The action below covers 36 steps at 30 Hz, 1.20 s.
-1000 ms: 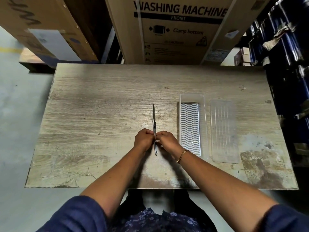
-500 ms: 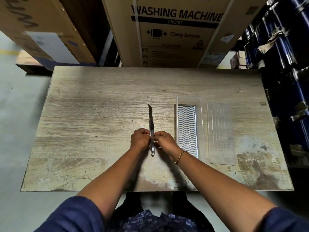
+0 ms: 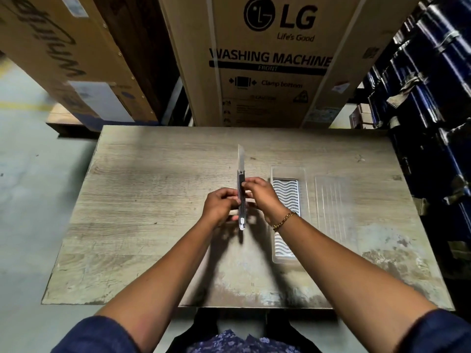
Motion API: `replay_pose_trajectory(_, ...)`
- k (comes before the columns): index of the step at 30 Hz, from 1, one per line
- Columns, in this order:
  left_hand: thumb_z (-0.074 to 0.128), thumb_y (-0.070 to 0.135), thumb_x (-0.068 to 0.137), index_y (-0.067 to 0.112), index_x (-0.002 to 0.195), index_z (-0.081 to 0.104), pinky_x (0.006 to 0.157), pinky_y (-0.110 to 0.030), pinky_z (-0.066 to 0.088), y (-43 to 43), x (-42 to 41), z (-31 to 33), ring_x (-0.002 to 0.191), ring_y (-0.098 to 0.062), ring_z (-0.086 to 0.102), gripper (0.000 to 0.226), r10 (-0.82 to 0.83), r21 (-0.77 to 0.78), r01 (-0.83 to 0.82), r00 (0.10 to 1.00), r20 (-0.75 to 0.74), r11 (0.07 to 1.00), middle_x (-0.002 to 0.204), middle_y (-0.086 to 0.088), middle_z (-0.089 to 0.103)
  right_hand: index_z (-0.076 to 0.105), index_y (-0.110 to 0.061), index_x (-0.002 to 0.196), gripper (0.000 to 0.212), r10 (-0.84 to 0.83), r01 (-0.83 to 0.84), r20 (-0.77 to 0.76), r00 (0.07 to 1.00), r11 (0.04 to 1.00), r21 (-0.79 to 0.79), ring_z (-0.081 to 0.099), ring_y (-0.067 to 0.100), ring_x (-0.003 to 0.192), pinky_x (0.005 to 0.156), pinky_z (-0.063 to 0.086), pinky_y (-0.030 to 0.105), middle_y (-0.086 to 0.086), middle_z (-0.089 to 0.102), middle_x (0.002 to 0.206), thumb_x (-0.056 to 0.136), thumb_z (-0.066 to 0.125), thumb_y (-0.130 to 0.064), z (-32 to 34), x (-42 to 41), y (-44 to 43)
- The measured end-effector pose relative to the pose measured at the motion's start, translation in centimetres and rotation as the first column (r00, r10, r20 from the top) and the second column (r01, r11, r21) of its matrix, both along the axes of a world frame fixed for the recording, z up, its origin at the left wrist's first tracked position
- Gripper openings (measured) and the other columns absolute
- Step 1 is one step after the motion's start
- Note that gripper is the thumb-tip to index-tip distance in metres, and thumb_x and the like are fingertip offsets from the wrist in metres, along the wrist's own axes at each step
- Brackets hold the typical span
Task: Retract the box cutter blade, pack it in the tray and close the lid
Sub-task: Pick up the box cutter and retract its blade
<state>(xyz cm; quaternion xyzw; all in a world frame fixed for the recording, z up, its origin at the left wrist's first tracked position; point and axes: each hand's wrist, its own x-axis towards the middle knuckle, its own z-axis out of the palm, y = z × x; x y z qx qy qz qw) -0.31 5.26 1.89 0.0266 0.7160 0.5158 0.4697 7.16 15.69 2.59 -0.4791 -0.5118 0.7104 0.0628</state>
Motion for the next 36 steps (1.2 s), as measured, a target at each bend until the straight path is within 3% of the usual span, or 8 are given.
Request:
replay_pose_trajectory(4, 0.062, -0.005, 0.09, -0.001, 0.115, 0.066, 0.058, -0.031, 0.058, 0.5, -0.2, 1.3, 0.082, -0.021, 0.067, 0.026, 0.002, 0.043, -0.002, 1.0, -0.003, 0.999, 0.095, -0.009, 0.066, 0.063, -0.02, 0.084, 0.015, -0.024, 0.024, -0.063, 0.998, 1.0, 0.003, 0.063, 0.013, 0.072, 0.05, 0.049, 0.018, -0.001, 0.065, 0.081, 0.096, 0.06, -0.011, 2.2, -0.5, 1.4)
replay_pose_trajectory(9, 0.062, -0.003, 0.092, 0.01, 0.106, 0.066, 0.068, -0.035, 0.058, 0.8, -0.1, 2.1, 0.076, -0.015, 0.066, 0.019, 0.02, 0.084, -0.022, 1.0, 0.021, 0.996, 0.085, -0.001, 0.066, 0.064, -0.021, 0.084, 0.017, -0.001, 0.005, -0.084, 0.996, 0.999, 0.04, 0.064, 0.011, 0.071, 0.059, 0.049, 0.023, -0.003, 0.067, 0.08, 0.095, 0.062, -0.009, 3.3, -0.5, 2.0)
replay_pose_trajectory(15, 0.062, 0.0, 0.092, 0.013, 0.1, 0.069, 0.072, -0.035, 0.059, 0.7, 0.2, 2.6, 0.079, -0.015, 0.068, 0.017, 0.032, 0.104, -0.035, 0.999, 0.03, 0.994, 0.087, -0.001, 0.069, 0.067, -0.02, 0.086, 0.015, 0.011, -0.004, -0.089, 0.996, 0.997, 0.078, 0.066, 0.01, 0.072, 0.069, 0.051, 0.028, -0.002, 0.07, 0.08, 0.094, 0.064, -0.007, 3.5, -0.2, 1.9)
replay_pose_trajectory(24, 0.063, 0.001, 0.092, 0.015, 0.095, 0.071, 0.058, -0.028, 0.059, 0.4, 0.2, 3.3, 0.074, -0.011, 0.071, 0.016, 0.047, 0.116, -0.05, 0.998, 0.029, 0.992, 0.084, 0.001, 0.073, 0.069, -0.019, 0.091, 0.015, 0.034, -0.024, -0.101, 0.994, 0.995, 0.094, 0.067, 0.012, 0.076, 0.085, 0.05, 0.039, -0.003, 0.071, 0.081, 0.092, 0.064, -0.005, 3.7, 0.4, 1.4)
replay_pose_trajectory(36, 0.059, -0.003, 0.092, 0.01, 0.099, 0.071, 0.055, -0.027, 0.061, 0.6, 0.4, 3.8, 0.074, -0.012, 0.072, 0.019, 0.065, 0.13, -0.07, 0.997, 0.039, 0.989, 0.087, -0.002, 0.074, 0.069, -0.02, 0.093, 0.019, 0.045, -0.034, -0.1, 0.994, 0.994, 0.104, 0.068, 0.015, 0.084, 0.084, 0.05, 0.038, -0.001, 0.072, 0.088, 0.093, 0.063, -0.002, 3.6, 1.1, 1.0)
